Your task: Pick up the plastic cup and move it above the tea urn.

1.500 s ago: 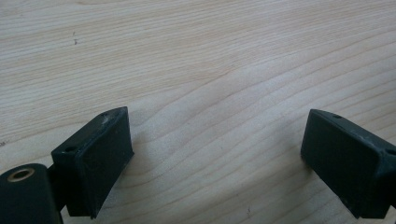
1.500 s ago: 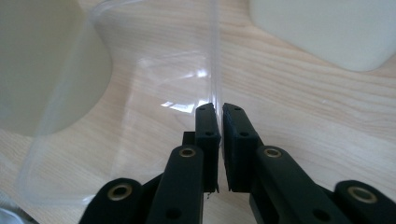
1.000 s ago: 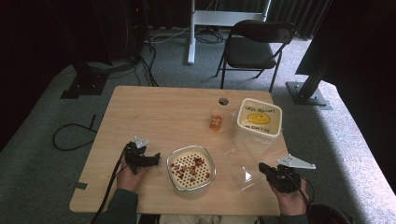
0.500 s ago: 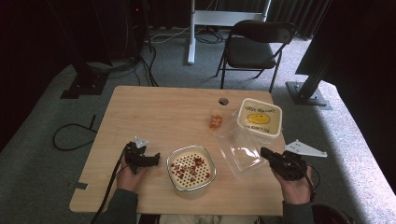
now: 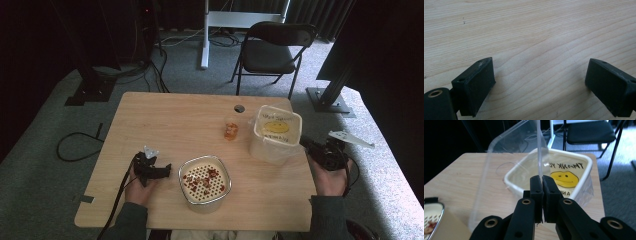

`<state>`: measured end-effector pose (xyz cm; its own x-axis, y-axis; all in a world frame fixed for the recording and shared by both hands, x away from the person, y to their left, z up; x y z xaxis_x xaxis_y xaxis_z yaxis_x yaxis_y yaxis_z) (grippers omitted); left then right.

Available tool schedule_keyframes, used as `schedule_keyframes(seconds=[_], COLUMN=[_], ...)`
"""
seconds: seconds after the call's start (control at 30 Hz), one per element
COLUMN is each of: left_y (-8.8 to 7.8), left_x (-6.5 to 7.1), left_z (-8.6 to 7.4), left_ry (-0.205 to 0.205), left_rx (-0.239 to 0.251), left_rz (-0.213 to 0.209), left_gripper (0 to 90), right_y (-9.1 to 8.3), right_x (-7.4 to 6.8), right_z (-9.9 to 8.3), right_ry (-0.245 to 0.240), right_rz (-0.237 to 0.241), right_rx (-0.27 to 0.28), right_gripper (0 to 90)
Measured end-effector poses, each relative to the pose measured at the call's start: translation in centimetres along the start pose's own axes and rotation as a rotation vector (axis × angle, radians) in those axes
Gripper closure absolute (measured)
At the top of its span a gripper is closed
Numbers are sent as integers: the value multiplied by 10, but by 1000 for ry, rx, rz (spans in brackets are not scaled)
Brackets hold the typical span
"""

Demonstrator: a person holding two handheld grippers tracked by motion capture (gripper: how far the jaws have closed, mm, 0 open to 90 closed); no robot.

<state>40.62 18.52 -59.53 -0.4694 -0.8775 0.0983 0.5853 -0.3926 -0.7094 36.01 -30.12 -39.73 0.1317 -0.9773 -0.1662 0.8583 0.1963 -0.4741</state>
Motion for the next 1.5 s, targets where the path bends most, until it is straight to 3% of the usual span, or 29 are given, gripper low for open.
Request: schedule_keyframes(seconds=[0.13,0.2,0.33,0.4,0.43,0.5,0.57,0.77,0.83,0.9,0.97,1.0,1.1,1.13,1.17,1.2,1.27,1.37,1.5], left_y=[0,0,0,0,0,0,0,0,0,0,0,0,0,0,0,-1,-1,-1,1], left_x=[0,0,0,0,0,0,0,0,0,0,0,0,1,1,1,1,2,1,0], left_z=[0,0,0,0,0,0,0,0,0,0,0,0,0,0,0,1,2,3,5], left_ry=[0,0,0,0,0,0,0,0,0,0,0,9,17,17,17,27,30,36,39], left_rx=[1,1,1,1,1,1,0,1,0,1,0,0,0,0,0,0,-1,-2,5], left_rz=[1,1,0,1,1,1,1,1,0,0,0,-10,-16,-16,-16,-25,-29,-34,-39], left_gripper=[94,94,94,94,94,94,94,94,94,94,94,94,98,102,102,174,180,203,202], right_y=[9,13,15,13,13,5,3,-6,-6,-2,-2,5,15,15,20,33,38,61,84], right_x=[4,6,9,9,9,7,7,6,5,1,1,-6,-18,-18,-23,-35,-39,-58,-77], right_z=[2,6,9,12,12,18,19,16,9,-6,-6,-24,-47,-47,-56,-77,-83,-106,-118], right_ry=[46,95,118,118,118,125,128,80,53,-7,-7,-65,-115,-115,-133,-172,-175,-193,-213], right_rz=[3,-3,-20,-23,-23,-14,-15,-27,-36,-35,-35,-24,-1,-1,11,31,45,82,85], right_rx=[-13,-3,0,21,21,75,85,105,90,63,63,39,9,9,-8,-42,-51,-73,-69], right_gripper=[869,849,822,727,727,571,550,517,507,503,503,503,505,505,505,505,506,509,492])
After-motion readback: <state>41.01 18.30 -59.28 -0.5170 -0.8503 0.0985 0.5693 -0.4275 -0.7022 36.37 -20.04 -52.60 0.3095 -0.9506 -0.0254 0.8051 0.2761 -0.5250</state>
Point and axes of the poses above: each handheld gripper's, and its own axes: y roughly forward along the jaws, z roughly out of its top, x roughly to its right, the point moved 7 cm from there along y, roughly forward along the jaws, and after that the axes turned 9 degrees about -z, right-handed, at the moved point
